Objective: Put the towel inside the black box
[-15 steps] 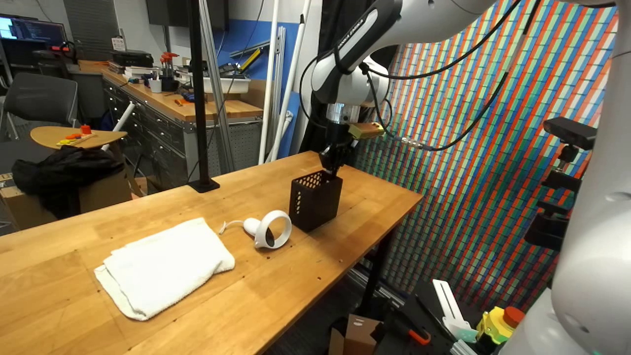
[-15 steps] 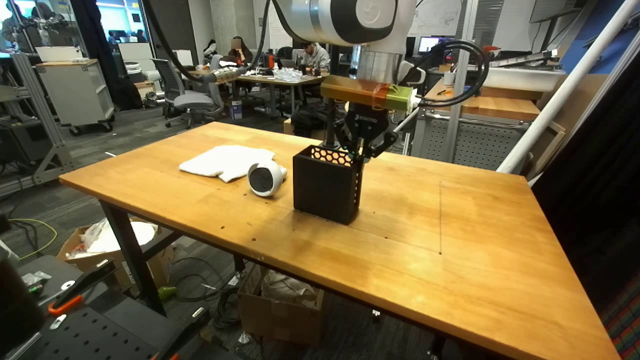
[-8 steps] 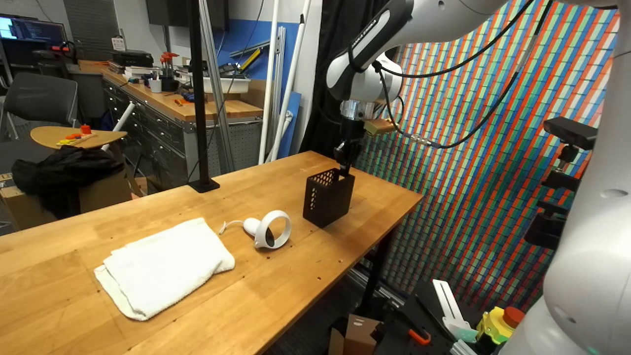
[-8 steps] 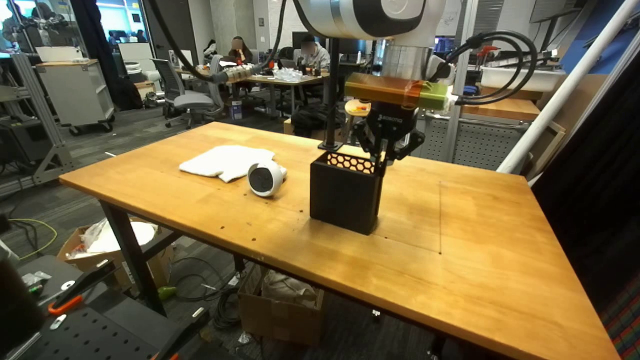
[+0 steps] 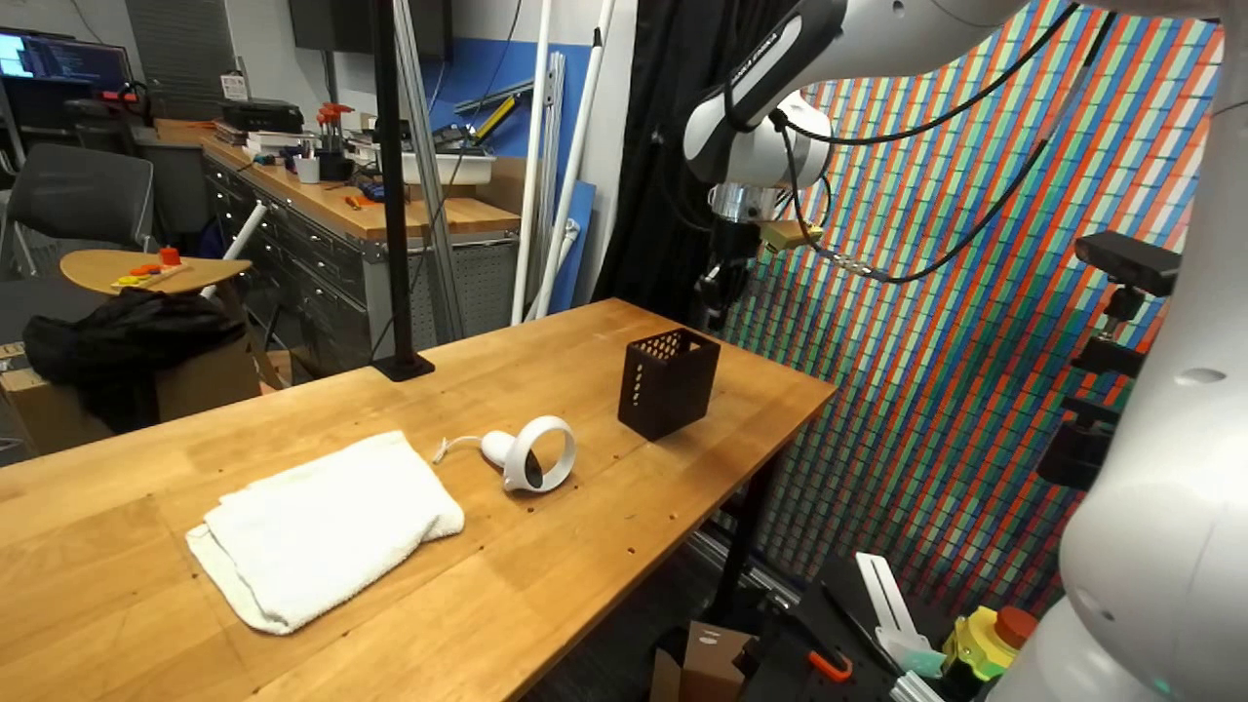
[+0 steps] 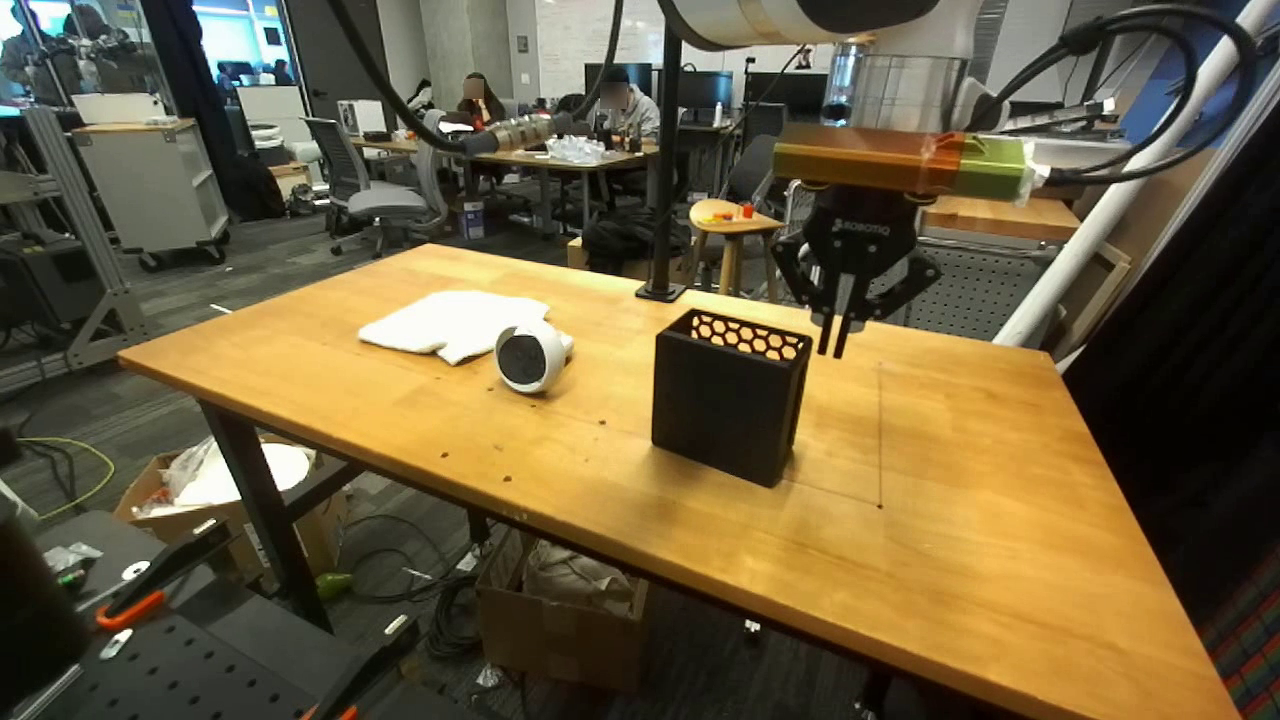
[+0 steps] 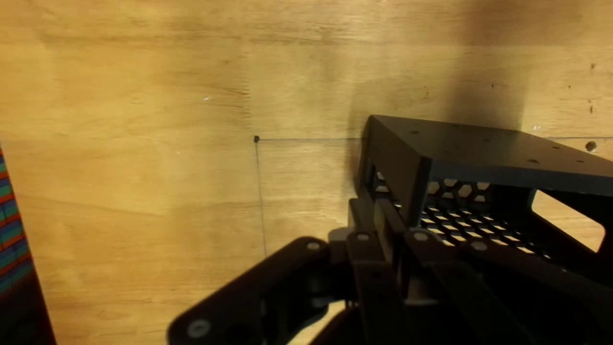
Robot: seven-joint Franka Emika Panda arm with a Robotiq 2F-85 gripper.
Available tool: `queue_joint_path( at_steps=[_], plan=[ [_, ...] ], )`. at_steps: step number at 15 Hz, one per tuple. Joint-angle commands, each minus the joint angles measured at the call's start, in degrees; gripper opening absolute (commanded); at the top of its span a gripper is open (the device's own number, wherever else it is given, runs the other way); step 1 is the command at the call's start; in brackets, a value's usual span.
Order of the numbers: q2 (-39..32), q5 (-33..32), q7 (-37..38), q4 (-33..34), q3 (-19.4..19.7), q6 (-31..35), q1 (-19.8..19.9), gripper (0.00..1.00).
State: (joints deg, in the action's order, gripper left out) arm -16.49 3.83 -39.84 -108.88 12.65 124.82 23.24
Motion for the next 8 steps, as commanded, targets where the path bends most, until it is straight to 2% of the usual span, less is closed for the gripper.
queue_joint_path(
  at_steps=[1,3,4,5,6,7,8],
  plan=[
    [-2.04,-0.47,-2.57,4.41,0.76,-2.67,1.51,0.11],
    [-1.77,-0.25,-3.43,4.52,0.89,-3.16,2.06,0.11],
    [-1.29,-0.52,-3.62,4.2,0.94,-3.43,2.1,0.16],
    [-0.38,-0.76,-3.57,3.54,0.95,-3.88,1.97,0.37],
    [-1.06,-0.15,-2.57,2.51,0.92,-2.06,1.88,0.16],
    [-1.03,-0.16,-2.68,2.58,0.94,-2.25,1.89,0.16],
    [-1.03,-0.16,-2.72,2.64,0.94,-2.34,1.89,0.22]
  ],
)
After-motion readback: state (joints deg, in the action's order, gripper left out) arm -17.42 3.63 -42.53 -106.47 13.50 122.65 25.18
